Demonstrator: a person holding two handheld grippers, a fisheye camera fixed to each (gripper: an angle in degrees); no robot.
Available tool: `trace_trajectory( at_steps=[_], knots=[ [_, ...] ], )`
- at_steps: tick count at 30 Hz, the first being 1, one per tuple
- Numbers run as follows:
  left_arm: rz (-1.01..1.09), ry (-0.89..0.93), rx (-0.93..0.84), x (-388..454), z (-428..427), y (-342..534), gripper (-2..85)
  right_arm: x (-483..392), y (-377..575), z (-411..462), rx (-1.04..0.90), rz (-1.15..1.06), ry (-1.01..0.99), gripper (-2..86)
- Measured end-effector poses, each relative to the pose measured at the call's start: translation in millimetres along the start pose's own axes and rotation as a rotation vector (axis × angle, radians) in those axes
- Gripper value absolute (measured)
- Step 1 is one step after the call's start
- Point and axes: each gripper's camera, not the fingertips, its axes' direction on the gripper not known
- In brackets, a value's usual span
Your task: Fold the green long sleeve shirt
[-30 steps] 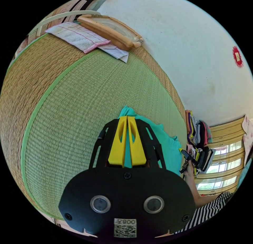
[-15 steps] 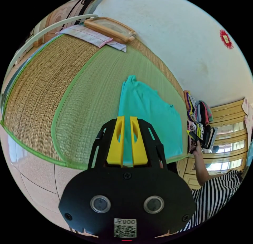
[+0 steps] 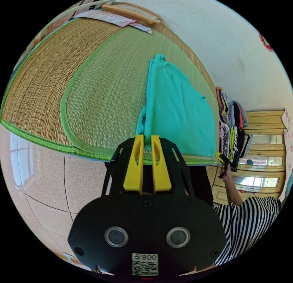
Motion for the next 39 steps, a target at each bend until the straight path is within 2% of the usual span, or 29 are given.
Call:
trace_trajectory(
  at_steps=[12, 21, 27, 31, 39],
  knots=[
    [-0.042, 0.057, 0.024, 3, -67, 33, 2.4, 13, 30, 16, -0.032, 0.028, -0.075, 1.6],
    [-0.051, 0.046, 0.024, 26, -133, 60, 2.0, 5, 78, 26, -0.073, 0.042, -0.11, 0.6],
    [-0.134, 0.097, 0.025, 43, -163, 77, 2.2, 5, 100, 33, -0.065, 0.079, -0.144, 0.6],
    [-0.133, 0.11, 0.052, 71, -200, 87, 2.8, -3, 108, 36, -0.071, 0.08, -0.138, 0.5],
    [-0.054, 0.005, 0.158, 168, -295, 114, 3.9, -25, 136, 30, -0.027, 0.08, -0.175, 0.5]
  ],
)
